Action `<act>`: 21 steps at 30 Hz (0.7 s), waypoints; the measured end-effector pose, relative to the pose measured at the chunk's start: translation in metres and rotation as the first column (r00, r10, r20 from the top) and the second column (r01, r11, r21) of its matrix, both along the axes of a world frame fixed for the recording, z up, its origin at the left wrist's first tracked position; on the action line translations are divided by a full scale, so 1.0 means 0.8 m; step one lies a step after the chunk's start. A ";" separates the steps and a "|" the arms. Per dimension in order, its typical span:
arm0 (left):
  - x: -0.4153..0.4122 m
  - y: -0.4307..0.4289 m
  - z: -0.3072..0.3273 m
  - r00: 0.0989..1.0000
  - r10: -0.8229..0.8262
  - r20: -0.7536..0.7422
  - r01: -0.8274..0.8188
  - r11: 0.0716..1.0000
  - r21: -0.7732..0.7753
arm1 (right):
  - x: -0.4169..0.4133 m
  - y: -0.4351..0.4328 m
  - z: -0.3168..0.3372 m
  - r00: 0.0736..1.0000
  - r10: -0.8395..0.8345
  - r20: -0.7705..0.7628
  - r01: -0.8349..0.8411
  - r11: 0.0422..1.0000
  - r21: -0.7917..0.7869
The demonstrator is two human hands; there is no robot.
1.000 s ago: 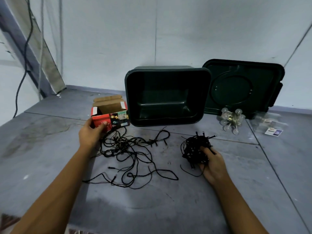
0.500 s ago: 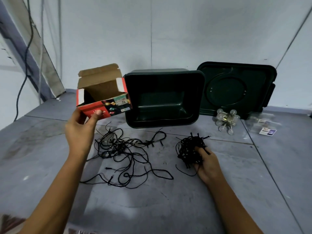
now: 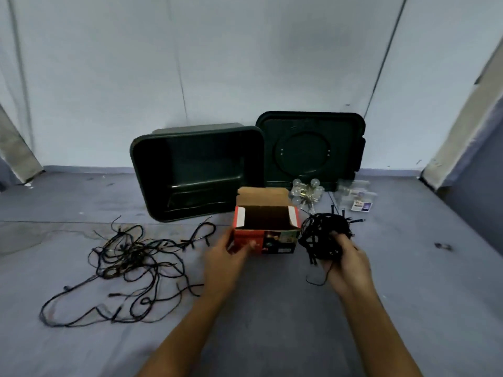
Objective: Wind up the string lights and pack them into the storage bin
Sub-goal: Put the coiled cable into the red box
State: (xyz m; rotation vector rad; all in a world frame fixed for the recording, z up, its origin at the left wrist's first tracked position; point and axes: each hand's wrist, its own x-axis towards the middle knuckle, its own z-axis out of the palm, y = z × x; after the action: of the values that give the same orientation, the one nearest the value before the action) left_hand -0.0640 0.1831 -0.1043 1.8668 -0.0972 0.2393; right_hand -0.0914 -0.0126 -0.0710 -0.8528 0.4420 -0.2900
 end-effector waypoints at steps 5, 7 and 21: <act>-0.013 -0.042 -0.023 0.992 -0.067 -0.110 0.067 0.998 -0.003 | -0.005 -0.029 0.024 0.998 -0.064 0.014 0.064 0.998 -0.026; -0.014 -0.046 -0.023 0.990 -0.071 -0.123 0.072 0.997 0.001 | 0.000 -0.030 0.034 0.998 -0.033 0.046 0.033 0.999 0.007; 0.002 -0.065 0.025 0.999 0.002 -0.051 0.001 0.998 0.065 | 0.099 0.046 0.051 0.952 0.230 0.200 -0.246 0.967 0.059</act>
State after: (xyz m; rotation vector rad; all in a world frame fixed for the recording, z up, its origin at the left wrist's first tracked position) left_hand -0.0625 0.1310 -0.0847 1.9362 -0.0708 0.1910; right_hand -0.0124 0.0241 -0.0301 -0.7796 0.1670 -0.1275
